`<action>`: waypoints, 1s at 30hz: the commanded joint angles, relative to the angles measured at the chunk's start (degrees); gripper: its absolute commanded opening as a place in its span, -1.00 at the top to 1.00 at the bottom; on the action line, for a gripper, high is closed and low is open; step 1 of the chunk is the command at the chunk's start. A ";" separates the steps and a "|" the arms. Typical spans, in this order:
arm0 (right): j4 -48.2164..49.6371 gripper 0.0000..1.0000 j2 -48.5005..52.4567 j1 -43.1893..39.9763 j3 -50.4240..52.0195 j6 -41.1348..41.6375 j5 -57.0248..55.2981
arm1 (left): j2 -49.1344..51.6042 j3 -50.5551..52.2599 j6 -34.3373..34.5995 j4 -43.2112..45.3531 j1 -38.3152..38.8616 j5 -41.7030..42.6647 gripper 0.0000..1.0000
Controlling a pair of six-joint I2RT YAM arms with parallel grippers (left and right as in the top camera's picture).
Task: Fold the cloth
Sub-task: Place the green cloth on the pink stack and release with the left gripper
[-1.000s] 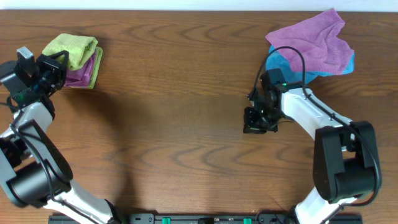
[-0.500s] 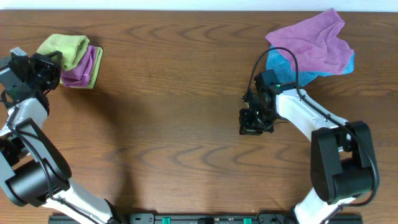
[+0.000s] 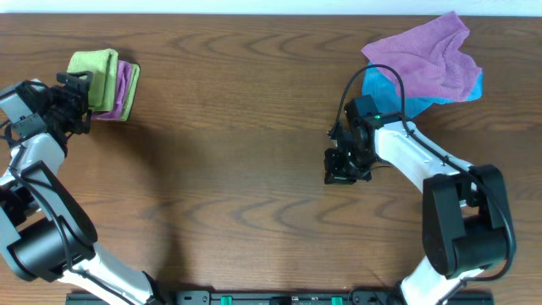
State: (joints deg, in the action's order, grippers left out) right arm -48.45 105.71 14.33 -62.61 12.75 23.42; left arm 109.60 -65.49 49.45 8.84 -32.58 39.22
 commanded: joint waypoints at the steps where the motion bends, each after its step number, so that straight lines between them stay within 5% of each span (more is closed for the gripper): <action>1: -0.20 0.97 -0.13 0.39 -0.76 -0.59 1.07 | -0.20 -0.87 -1.11 -1.53 -0.44 1.62 -0.91; 21: -0.24 0.97 -0.13 0.39 -0.76 -1.07 3.87 | -11.47 -0.87 -11.56 -20.35 -0.28 19.17 -0.91; 27: -0.63 0.97 -0.13 0.39 -0.76 -1.25 3.91 | -22.49 -0.90 -19.10 -16.68 -0.26 3.32 -0.91; 28: -0.57 0.97 -0.13 0.39 -0.76 -1.29 3.89 | -23.19 -0.90 -19.06 -15.19 -0.15 0.37 -0.64; 29: -0.39 0.97 -0.13 0.39 -0.76 -1.31 3.85 | -23.30 -0.90 -18.82 -13.55 0.00 -1.57 0.56; 30: -0.17 0.97 -0.13 0.39 -0.76 -1.55 3.87 | -23.04 -0.90 -17.55 -11.06 0.13 -3.04 0.76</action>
State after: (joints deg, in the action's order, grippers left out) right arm -48.82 105.71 14.33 -62.63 12.53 26.22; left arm 86.15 -65.76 33.65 -4.75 -32.77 45.32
